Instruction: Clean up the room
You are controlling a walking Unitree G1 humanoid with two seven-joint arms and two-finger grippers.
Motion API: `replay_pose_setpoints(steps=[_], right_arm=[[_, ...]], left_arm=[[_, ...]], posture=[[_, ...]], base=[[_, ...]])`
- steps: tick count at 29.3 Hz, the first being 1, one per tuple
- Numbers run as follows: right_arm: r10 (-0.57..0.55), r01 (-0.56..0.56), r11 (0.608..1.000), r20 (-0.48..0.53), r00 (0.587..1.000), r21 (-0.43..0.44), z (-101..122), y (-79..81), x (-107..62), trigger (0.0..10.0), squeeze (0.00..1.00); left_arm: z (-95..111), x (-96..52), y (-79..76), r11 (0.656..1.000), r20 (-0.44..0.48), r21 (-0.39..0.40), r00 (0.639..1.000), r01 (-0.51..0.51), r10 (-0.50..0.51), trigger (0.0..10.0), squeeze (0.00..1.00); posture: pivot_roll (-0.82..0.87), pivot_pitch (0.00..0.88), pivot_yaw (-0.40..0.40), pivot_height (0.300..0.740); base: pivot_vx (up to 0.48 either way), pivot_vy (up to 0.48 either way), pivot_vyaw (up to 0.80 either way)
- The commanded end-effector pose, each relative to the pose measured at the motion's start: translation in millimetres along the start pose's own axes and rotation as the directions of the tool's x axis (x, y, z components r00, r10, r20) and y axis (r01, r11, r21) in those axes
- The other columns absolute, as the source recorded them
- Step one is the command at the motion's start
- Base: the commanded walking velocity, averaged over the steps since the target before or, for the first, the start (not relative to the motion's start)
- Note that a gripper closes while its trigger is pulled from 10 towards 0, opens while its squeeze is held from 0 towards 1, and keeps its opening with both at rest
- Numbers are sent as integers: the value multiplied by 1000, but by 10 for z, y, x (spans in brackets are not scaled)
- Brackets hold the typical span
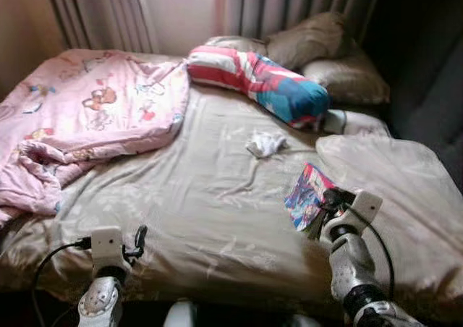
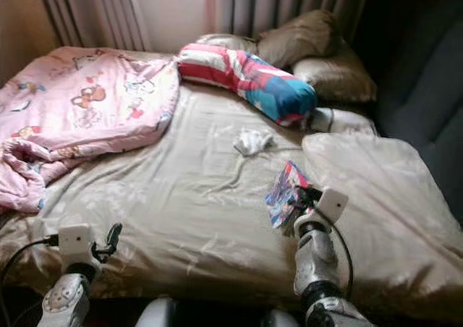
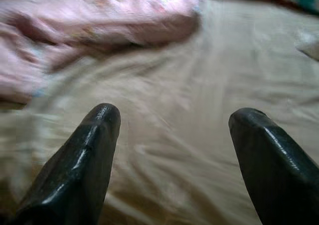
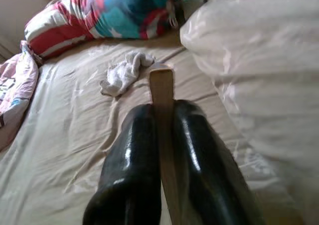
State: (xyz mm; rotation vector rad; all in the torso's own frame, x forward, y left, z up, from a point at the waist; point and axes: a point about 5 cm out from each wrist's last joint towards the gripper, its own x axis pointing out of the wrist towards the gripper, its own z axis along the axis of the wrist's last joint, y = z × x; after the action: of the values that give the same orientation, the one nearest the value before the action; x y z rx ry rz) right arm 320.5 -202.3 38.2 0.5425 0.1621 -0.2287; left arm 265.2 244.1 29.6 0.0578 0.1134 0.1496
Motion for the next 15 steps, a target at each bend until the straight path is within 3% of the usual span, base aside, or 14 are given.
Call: replay_pose_setpoints(steps=[1, 3, 6, 9, 11, 15], right_arm=[[36, -37, 997, 28, 999, 66, 101, 106, 70, 10000, 0], [34, -39, 989, 36, 999, 145, 147, 100, 97, 10000, 0], [62, -68, 935, 31, 998, 349, 168, 145, 138, 10000, 0], [77, -86, 904, 38, 996, 420, 168, 181, 151, 10000, 0], [89, -115, 853, 76, 993, 509, 213, 226, 174, 10000, 0], [95, -158, 782, 136, 986, 603, 310, 276, 214, 10000, 0]], left_arm=[[-111, -73, 12, 1000, -53, 8, 999, 9, -8, 10000, 0], [-119, -86, 12, 1000, -57, 17, 998, 20, -19, 10000, 0], [-115, -111, 17, 999, -57, 33, 998, 42, -40, 10000, 0], [-108, -126, 31, 998, -57, 44, 997, 52, -49, 10000, 0], [-80, -154, 73, 996, -52, 63, 997, 65, -62, 10000, 0], [-60, -215, 168, 993, -56, 92, 996, 69, -64, 10000, 0]], posture=[[123, 66, 2, 645], [125, 72, 10, 645], [143, 98, 32, 645], [162, 111, 46, 645], [182, 129, 64, 645], [205, 151, 89, 645]], base=[[0, 0, 0], [0, 0, 0], [0, 0, 0], [0, 0, 0], [0, 0, 0], [0, 0, 0]])
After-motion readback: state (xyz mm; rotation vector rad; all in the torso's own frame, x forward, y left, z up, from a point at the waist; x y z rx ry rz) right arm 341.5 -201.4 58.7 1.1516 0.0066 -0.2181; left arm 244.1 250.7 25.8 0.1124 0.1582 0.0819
